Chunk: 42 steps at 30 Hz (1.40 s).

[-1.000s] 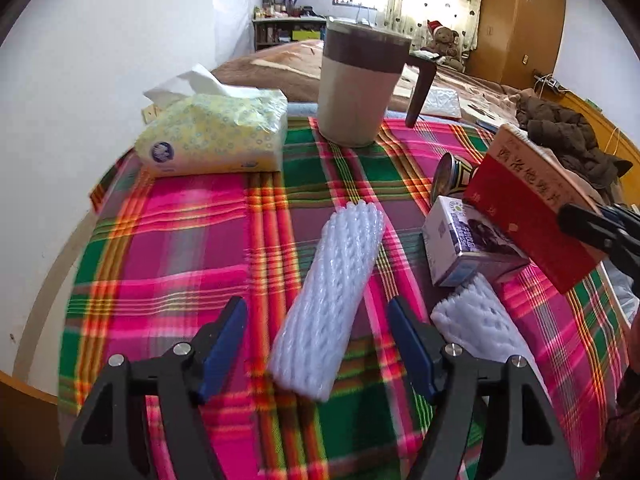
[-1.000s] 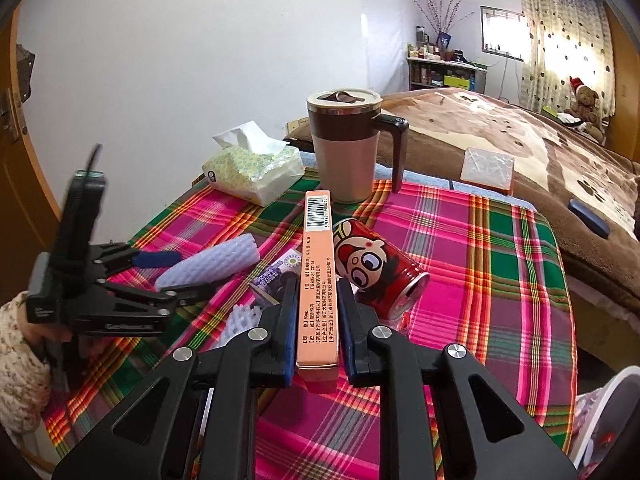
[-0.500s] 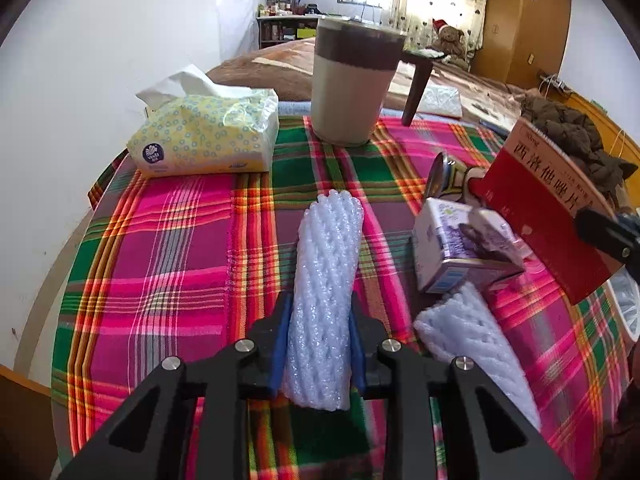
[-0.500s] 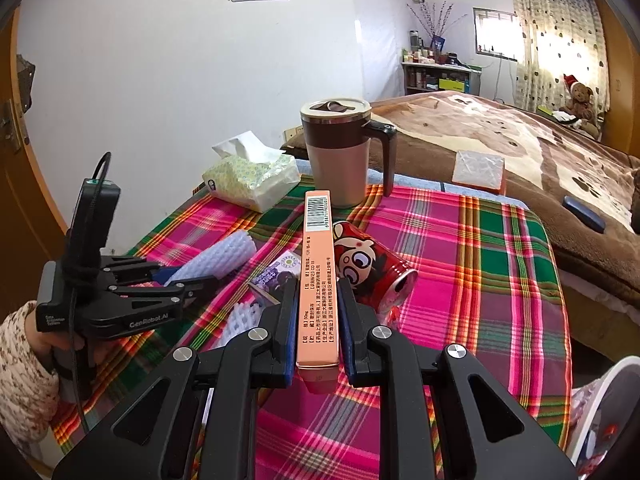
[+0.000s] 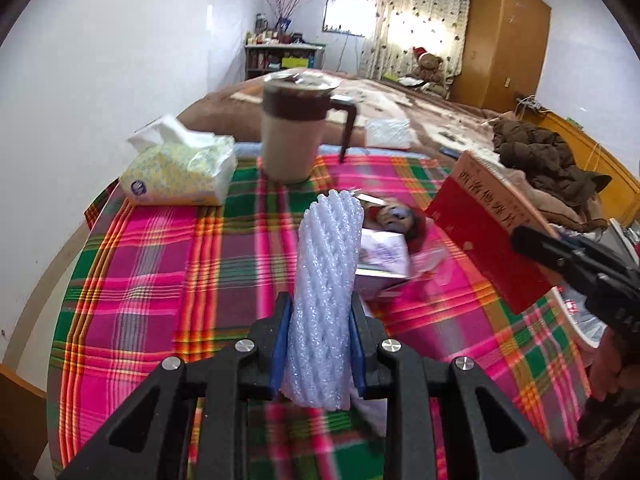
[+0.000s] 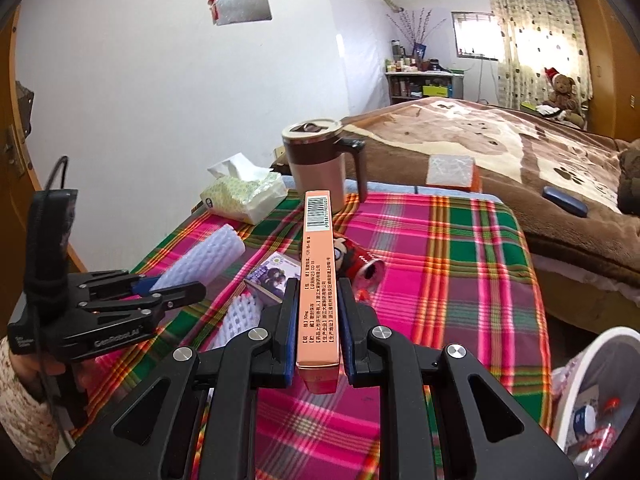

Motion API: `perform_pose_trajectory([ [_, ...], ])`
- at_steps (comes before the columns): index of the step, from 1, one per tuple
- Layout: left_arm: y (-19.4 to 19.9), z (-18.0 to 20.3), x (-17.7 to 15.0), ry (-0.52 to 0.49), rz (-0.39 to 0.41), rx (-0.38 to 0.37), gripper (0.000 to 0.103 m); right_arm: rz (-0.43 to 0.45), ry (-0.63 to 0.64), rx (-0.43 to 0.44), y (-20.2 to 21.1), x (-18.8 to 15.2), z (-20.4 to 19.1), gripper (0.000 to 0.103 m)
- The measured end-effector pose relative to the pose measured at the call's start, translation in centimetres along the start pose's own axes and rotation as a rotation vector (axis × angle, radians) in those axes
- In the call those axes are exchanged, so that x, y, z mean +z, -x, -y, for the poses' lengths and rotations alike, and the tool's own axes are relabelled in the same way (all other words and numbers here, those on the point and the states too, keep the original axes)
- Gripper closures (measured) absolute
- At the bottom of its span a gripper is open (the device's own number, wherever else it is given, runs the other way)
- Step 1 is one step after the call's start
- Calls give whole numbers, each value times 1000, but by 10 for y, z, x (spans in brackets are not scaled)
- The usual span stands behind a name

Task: Collect trash
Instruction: 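Carry the foam net and orange box over the bin and open both grippers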

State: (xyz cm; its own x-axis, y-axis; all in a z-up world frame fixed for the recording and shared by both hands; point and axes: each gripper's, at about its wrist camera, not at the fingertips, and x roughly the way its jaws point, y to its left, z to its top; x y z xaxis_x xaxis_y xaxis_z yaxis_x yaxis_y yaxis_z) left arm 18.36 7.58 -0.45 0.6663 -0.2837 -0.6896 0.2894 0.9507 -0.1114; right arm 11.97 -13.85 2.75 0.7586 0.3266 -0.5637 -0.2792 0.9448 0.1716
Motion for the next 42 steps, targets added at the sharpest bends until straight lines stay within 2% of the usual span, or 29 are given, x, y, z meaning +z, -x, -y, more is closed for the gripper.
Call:
perform_pose_trajectory([
  [17,21,97,2,-91,53,-105,76,79,-105,-114,60,-22,62,85],
  [34,6,210,1,-201,31,-242,76,132,-208,-302,113,-47,127,85],
  [42,-10,265,-3,-239,-5,-312,76,122,-251,-400,127,-60,156,85],
])
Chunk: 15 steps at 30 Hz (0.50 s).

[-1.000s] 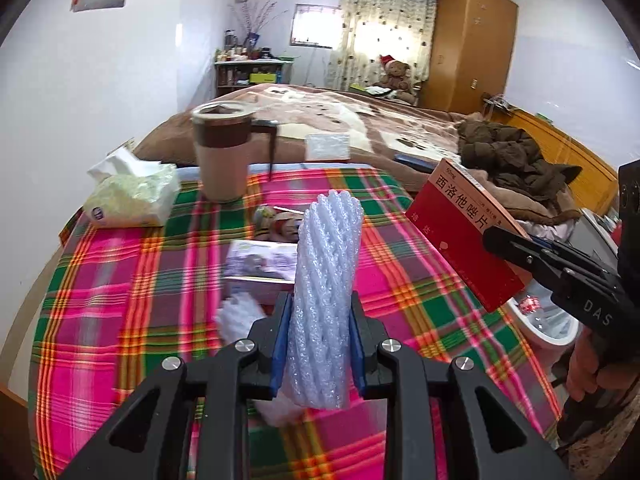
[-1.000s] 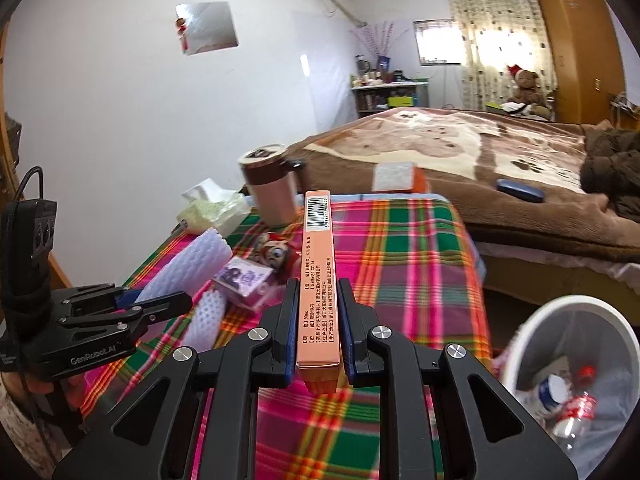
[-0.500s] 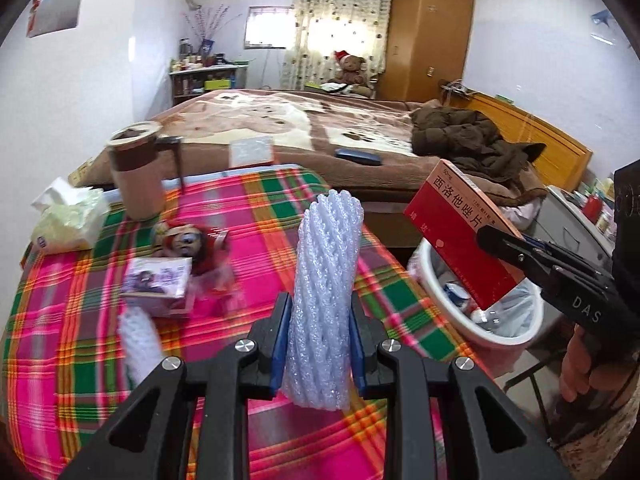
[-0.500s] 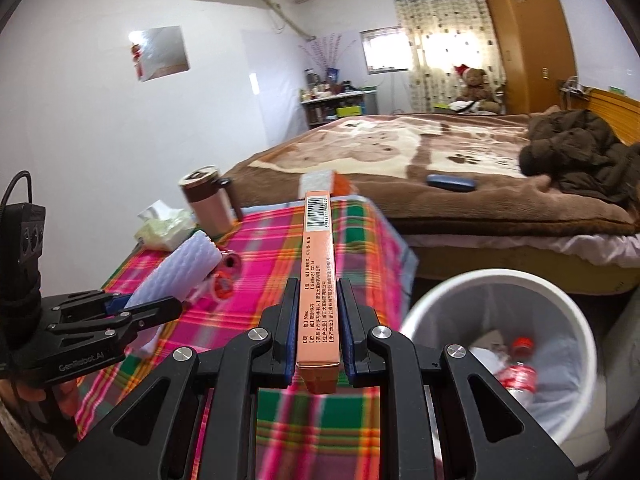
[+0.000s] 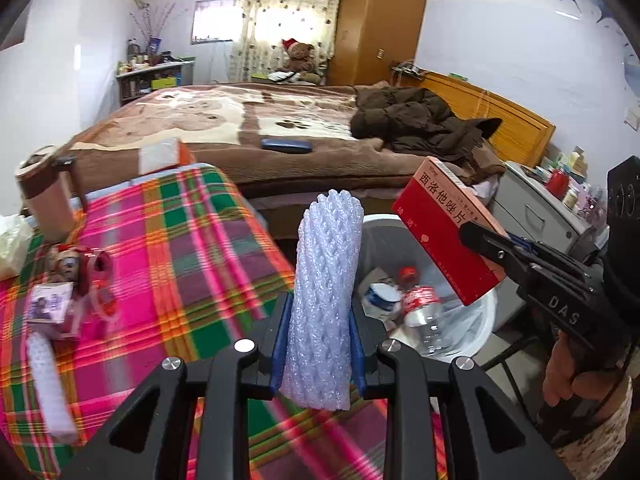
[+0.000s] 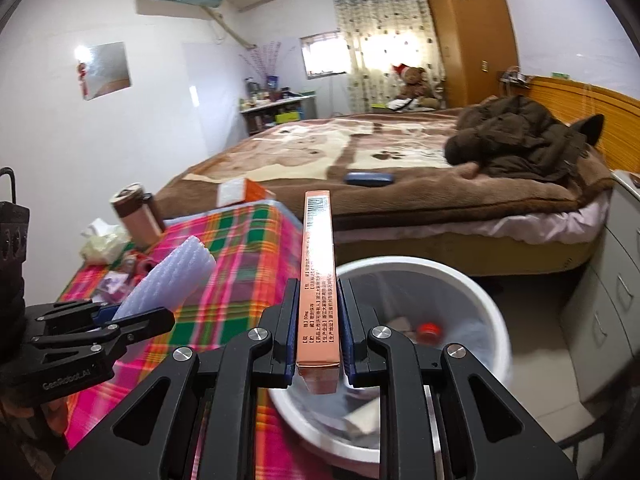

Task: Collect trash
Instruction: 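Carry the foam net and orange box over the bin and open both grippers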

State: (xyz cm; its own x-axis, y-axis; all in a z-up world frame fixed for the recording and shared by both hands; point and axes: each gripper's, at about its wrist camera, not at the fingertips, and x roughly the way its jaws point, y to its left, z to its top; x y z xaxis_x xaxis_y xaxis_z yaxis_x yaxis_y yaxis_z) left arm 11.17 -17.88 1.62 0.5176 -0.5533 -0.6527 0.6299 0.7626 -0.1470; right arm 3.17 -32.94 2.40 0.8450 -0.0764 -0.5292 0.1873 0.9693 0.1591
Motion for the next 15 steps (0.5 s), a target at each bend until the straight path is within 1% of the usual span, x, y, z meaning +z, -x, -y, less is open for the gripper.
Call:
perform_pose_trajectory([
  [4,-15,22,2,-33,-12,-5,76,-17,-20,-51,-3,-3,16,85],
  [6,-24,31,4,-25,-28,-38,76,-26,-30,-74,-5,-5,23,85],
  [8,-34,40,4,-26,-44,-49,76,-39,-39,-95,-7,-7,31,85],
  [10,-42,48,5,-39,-55,-55,76,-59,-48,-108,-11,-10,39,85],
  [13,-56,55,6,-29,-86,-75,76,-79,-61,-121,-16,-13,49,85],
  [15,-64,60,6,-34,-96,-69,76,-92,-67,-128,-20,-14,54,85],
])
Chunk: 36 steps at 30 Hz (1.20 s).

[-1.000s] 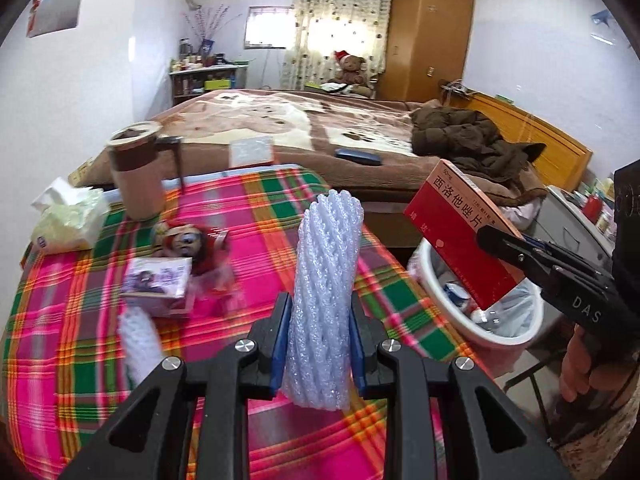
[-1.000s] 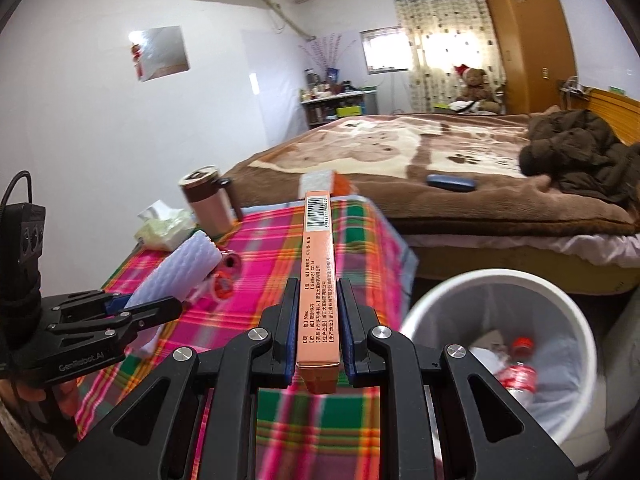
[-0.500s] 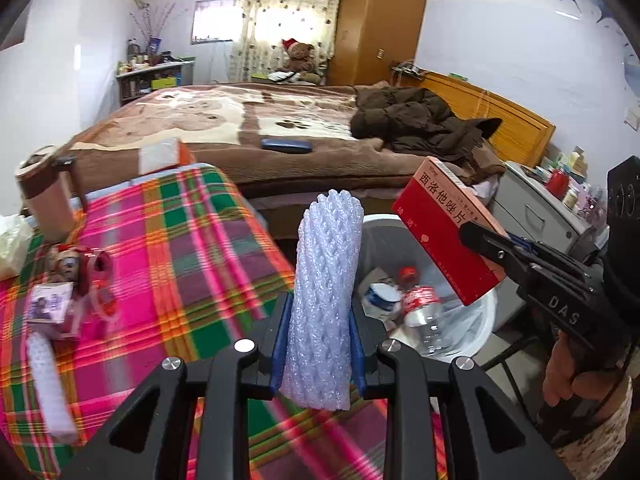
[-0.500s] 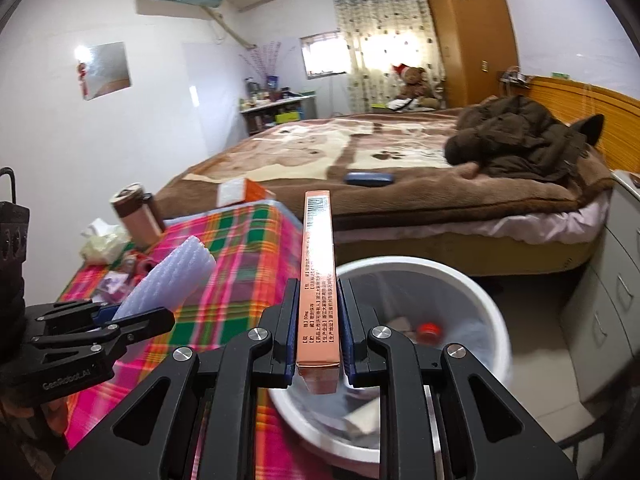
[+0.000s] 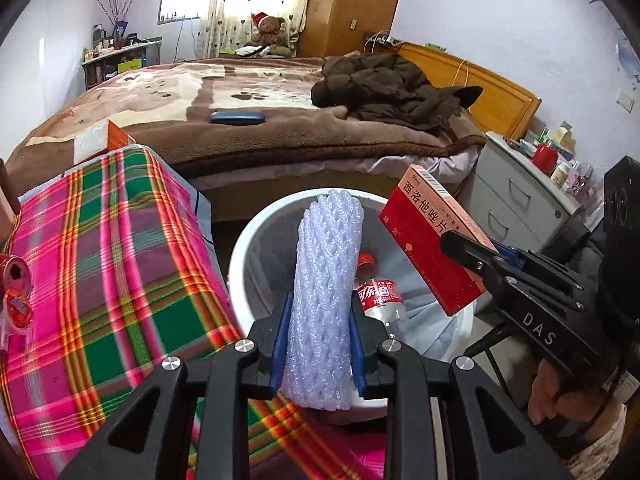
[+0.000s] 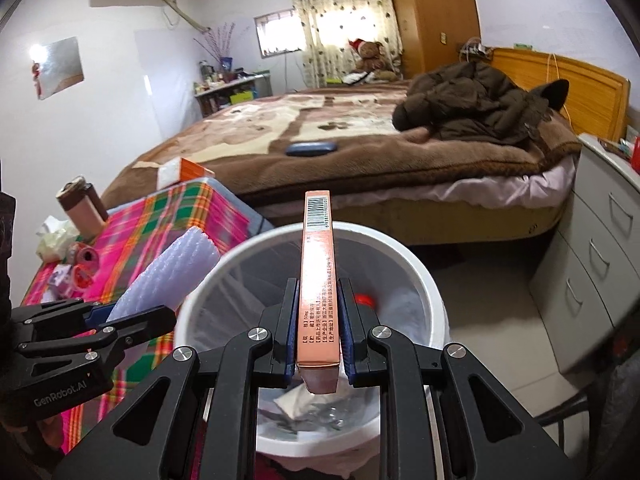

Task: Collect trash
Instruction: 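Carry the foam net and orange box over the bin and open both grippers, then move both grippers from the bin back over the table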

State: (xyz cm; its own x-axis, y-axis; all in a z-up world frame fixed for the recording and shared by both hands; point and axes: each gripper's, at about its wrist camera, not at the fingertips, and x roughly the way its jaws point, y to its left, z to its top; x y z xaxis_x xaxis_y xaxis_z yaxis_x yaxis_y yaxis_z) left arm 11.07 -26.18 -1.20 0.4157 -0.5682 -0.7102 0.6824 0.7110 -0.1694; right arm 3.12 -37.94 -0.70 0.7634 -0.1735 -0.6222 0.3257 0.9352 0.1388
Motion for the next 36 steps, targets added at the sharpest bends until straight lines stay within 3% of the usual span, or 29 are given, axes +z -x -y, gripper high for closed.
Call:
perform_pose_trajectory([
  [5,-13,3,2,10,-22,0,73,-21,-7,-10,-8,0,7,84],
  [8,-14,2,1,10,-19,17,45,-38,-4,-25,-11,0,9,83],
  [9,-15,0,2,18,-20,18,37,-41,-6,-27,-12,-1,10,78],
  [10,-15,-2,2,27,-19,17,37,-41,-11,-26,-12,-1,10,73],
  [12,-13,-5,2,35,-15,23,36,-39,-18,-18,-12,-1,10,50],
  [13,-12,-6,1,33,-9,28,35,-35,-19,-13,-11,-2,10,49],
  [23,8,-28,-8,91,15,35,32,-14,-20,5,-2,0,2,49],
  [36,54,-53,-14,100,121,136,32,41,29,62,10,5,-33,49],
])
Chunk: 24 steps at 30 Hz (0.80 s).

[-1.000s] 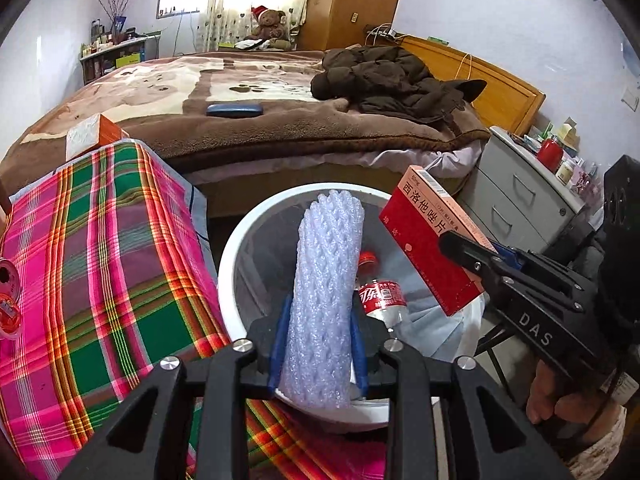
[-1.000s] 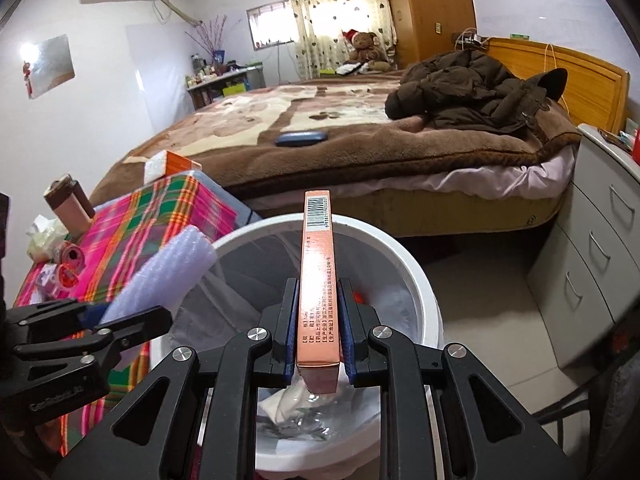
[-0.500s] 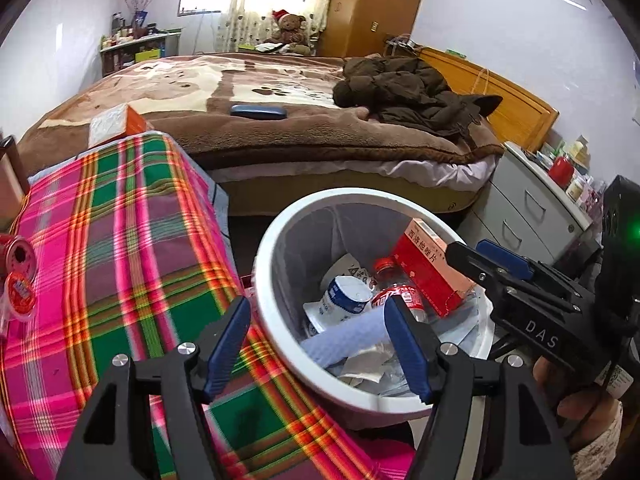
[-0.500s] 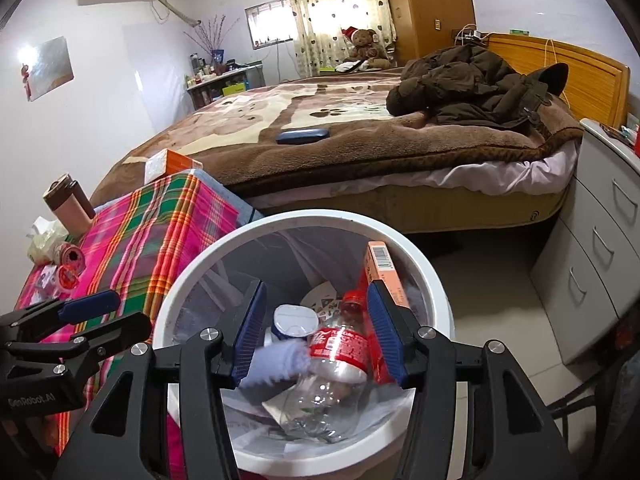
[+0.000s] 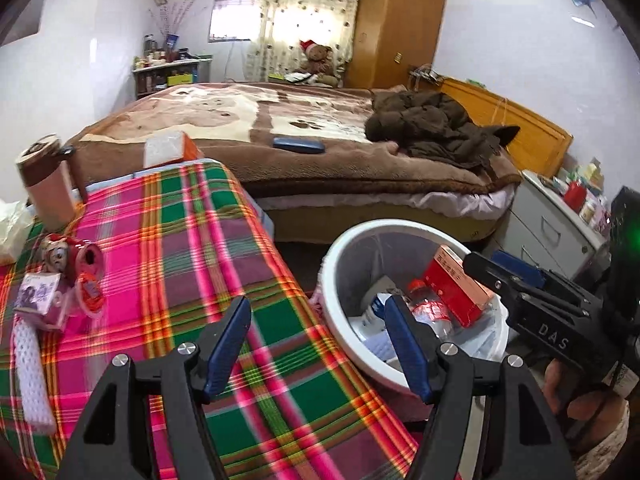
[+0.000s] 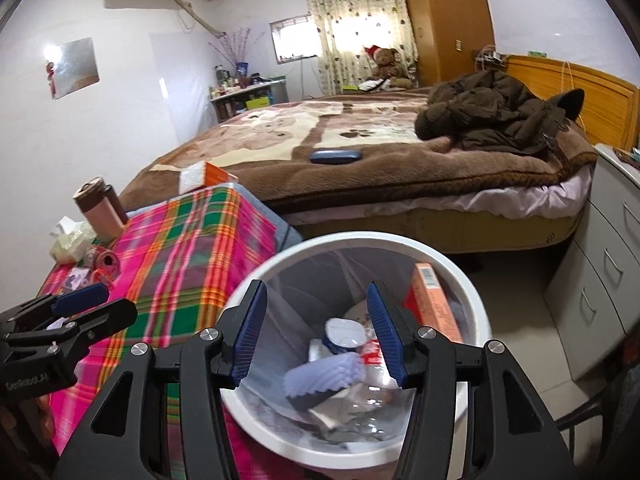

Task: Collect trash
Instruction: 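Move both grippers from the bin back over the table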

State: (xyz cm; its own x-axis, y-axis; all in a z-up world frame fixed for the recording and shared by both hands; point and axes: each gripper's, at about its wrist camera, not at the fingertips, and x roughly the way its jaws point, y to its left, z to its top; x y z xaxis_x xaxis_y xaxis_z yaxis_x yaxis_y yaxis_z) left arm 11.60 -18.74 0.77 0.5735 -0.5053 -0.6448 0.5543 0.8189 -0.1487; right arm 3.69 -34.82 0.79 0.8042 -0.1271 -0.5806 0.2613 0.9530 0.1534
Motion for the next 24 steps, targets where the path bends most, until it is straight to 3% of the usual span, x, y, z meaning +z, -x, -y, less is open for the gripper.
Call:
perform_pose_trajectory([
  [10,24,-40,-2,63,45,56,32,36,62,75,1,7,-35,49],
  [24,50,-111,-20,169,74,201,32,19,161,189,-15,8,-91,49],
])
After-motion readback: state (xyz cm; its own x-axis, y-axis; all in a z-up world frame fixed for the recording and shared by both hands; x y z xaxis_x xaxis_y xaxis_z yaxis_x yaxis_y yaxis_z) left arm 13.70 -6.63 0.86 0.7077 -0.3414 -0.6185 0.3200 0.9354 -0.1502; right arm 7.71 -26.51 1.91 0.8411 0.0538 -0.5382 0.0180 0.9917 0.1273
